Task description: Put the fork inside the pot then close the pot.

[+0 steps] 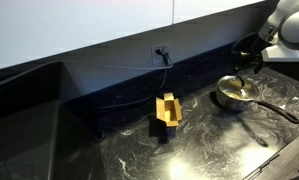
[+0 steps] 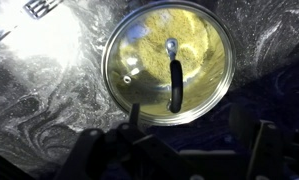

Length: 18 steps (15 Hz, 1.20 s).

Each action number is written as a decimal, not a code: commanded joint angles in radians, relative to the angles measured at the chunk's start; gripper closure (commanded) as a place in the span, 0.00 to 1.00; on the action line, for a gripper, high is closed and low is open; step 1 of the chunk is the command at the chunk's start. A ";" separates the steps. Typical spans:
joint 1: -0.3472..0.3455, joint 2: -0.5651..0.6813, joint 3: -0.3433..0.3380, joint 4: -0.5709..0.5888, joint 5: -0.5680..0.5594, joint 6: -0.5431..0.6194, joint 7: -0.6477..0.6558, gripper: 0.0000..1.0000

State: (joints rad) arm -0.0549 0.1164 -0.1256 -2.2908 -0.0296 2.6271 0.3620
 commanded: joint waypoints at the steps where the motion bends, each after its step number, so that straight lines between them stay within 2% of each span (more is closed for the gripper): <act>1: -0.005 -0.138 -0.001 -0.070 -0.023 -0.155 0.015 0.00; 4: -0.018 -0.192 0.010 -0.097 -0.027 -0.264 0.013 0.00; 7: -0.024 -0.225 0.017 -0.136 -0.037 -0.323 0.012 0.00; 18: -0.033 -0.184 0.016 -0.331 -0.022 -0.067 -0.212 0.00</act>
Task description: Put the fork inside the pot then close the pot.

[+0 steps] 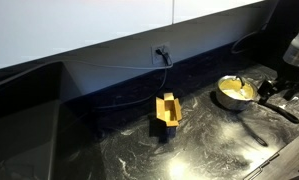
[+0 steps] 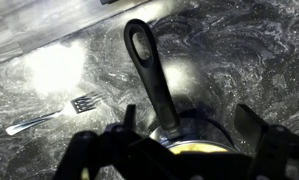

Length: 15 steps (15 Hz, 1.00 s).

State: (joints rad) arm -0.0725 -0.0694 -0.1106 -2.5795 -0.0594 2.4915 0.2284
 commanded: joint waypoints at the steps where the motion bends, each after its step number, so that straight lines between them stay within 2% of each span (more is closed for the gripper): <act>1: -0.018 0.017 -0.003 -0.045 0.010 0.091 -0.110 0.00; 4: -0.026 0.068 -0.010 -0.034 0.025 0.151 -0.186 0.00; 9: -0.035 0.167 -0.003 0.015 0.100 0.177 -0.319 0.00; 11: -0.034 0.195 -0.007 0.023 0.065 0.220 -0.300 0.00; 12: -0.031 0.162 -0.006 0.005 0.068 0.182 -0.281 0.00; 15: -0.032 0.194 -0.005 0.017 0.067 0.208 -0.282 0.00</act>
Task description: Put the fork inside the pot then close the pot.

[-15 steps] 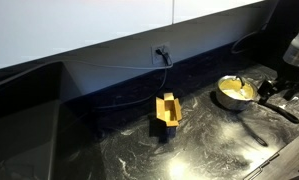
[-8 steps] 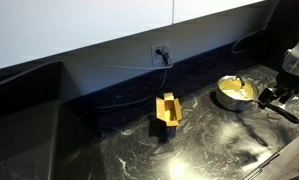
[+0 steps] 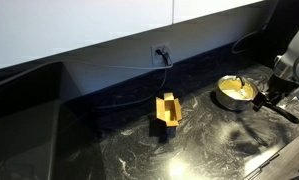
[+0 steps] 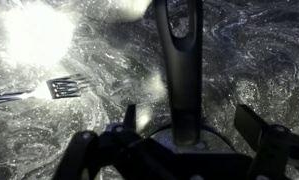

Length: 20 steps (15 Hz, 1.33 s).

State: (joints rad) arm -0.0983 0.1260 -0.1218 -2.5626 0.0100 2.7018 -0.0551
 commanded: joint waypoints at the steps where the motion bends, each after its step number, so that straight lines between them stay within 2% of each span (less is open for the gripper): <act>1: -0.006 0.001 0.006 0.003 -0.002 -0.002 0.002 0.00; 6: 0.006 0.005 0.006 -0.004 -0.031 0.031 0.028 0.00; 7: 0.006 0.006 0.008 -0.004 -0.028 0.033 0.026 0.25; 8: 0.006 0.007 0.008 -0.003 -0.028 0.037 0.027 0.26; 17: 0.008 0.025 0.012 -0.007 -0.032 0.090 0.020 0.95; 18: 0.011 0.027 0.013 -0.012 -0.038 0.104 0.023 0.97; 19: 0.015 0.024 0.011 -0.020 -0.043 0.125 0.030 0.95; 20: 0.017 0.024 0.012 -0.028 -0.047 0.149 0.036 1.00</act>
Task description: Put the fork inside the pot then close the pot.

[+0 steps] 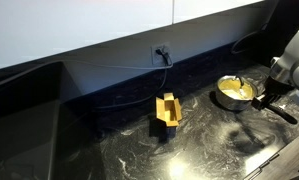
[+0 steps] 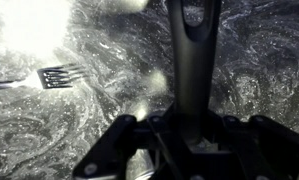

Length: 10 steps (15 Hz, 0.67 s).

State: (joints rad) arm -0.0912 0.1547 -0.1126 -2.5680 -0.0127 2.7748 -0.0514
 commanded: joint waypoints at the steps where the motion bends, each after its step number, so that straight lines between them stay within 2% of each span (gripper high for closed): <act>1: 0.015 -0.004 0.000 -0.034 -0.032 0.109 0.043 1.00; 6: 0.043 -0.004 -0.022 -0.070 -0.072 0.227 0.112 0.98; 10: 0.046 -0.011 -0.019 -0.089 -0.045 0.289 0.141 0.98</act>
State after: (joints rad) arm -0.0625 0.1715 -0.1196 -2.6329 -0.0636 3.0006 0.0515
